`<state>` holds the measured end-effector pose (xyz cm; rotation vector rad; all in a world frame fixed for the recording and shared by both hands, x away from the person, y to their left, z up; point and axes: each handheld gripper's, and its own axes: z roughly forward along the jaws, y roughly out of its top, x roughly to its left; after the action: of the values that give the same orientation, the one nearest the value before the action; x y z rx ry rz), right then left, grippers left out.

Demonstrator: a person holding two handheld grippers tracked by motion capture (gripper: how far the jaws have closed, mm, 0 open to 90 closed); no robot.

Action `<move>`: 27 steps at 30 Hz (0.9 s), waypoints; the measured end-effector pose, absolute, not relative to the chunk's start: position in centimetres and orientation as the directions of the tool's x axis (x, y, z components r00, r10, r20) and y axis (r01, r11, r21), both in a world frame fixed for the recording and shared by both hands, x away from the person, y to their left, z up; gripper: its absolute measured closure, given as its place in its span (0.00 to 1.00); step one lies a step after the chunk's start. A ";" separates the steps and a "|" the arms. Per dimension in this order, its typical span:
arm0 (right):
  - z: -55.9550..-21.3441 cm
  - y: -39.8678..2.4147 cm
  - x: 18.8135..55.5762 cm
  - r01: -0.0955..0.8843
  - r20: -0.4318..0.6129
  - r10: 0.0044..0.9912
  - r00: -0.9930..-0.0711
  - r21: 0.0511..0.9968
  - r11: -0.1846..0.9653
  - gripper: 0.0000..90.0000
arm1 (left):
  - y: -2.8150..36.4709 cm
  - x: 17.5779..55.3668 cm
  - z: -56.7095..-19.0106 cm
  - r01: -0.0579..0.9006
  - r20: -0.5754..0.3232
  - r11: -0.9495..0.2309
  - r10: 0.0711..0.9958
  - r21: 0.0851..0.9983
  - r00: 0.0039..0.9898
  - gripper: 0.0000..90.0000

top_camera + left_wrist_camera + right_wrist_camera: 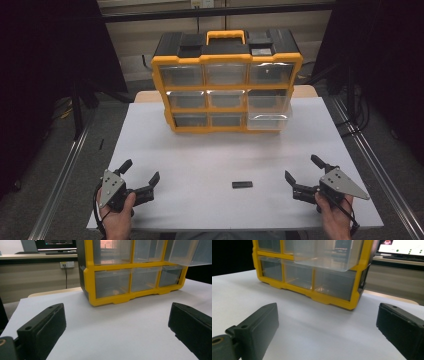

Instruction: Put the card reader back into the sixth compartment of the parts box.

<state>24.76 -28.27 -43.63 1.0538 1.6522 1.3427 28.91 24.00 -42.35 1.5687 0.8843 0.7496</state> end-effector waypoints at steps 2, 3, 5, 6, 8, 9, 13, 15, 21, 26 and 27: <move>-43.7 -28.0 25.0 0.147 -0.036 0.916 -0.400 0.984 0.102 0.04 | 23.8 28.9 -42.5 0.152 -0.007 -0.085 0.852 0.985 0.523 0.02; -43.7 -28.0 25.0 0.147 -0.036 0.916 -0.400 0.984 0.102 0.04 | 23.8 28.9 -42.5 0.152 -0.007 -0.085 0.852 0.985 0.523 0.02; -43.6 -27.6 25.2 0.145 -0.037 0.906 -0.422 0.984 0.108 0.04 | 23.7 28.9 -42.5 0.147 0.006 -0.099 0.847 0.984 0.532 0.02; -43.6 -27.4 25.3 0.145 -0.042 0.902 -0.430 0.983 0.115 0.03 | 23.7 28.9 -42.5 0.147 0.006 -0.099 0.847 0.984 0.532 0.02; -43.5 -27.1 25.6 0.143 -0.053 0.895 -0.444 0.981 0.129 0.03 | 23.6 28.9 -42.4 0.146 0.001 -0.093 0.845 0.985 0.535 0.02; -43.5 -27.1 25.6 0.143 -0.053 0.895 -0.444 0.981 0.129 0.03 | 23.6 29.0 -42.4 0.144 -0.001 -0.091 0.843 0.985 0.537 0.02; -42.8 -26.5 25.7 0.112 -0.129 0.895 -0.427 0.975 0.193 0.04 | 23.6 28.9 -42.5 0.145 -0.007 -0.084 0.845 0.986 0.534 0.02; -42.4 -26.5 25.8 0.112 -0.104 0.882 -0.460 0.978 0.174 0.03 | 23.7 28.9 -42.4 0.139 -0.006 -0.081 0.846 0.987 0.533 0.02; -42.7 -25.2 26.3 0.157 -0.067 0.836 -0.545 0.971 0.180 0.02 | 23.7 29.0 -42.5 0.134 0.008 -0.094 0.846 0.986 0.533 0.02; -42.6 -24.0 27.1 0.185 -0.074 0.841 -0.536 0.962 0.202 0.05 | 23.7 29.2 -42.6 0.136 0.015 -0.106 0.841 0.985 0.541 0.02; -42.6 -23.7 27.2 0.195 -0.060 0.839 -0.541 0.961 0.195 0.04 | 23.7 29.2 -42.6 0.139 0.011 -0.103 0.839 0.985 0.544 0.02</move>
<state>27.24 -23.67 -42.60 0.9644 1.8705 1.3709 29.21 23.67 -42.61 1.5879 0.8532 0.7321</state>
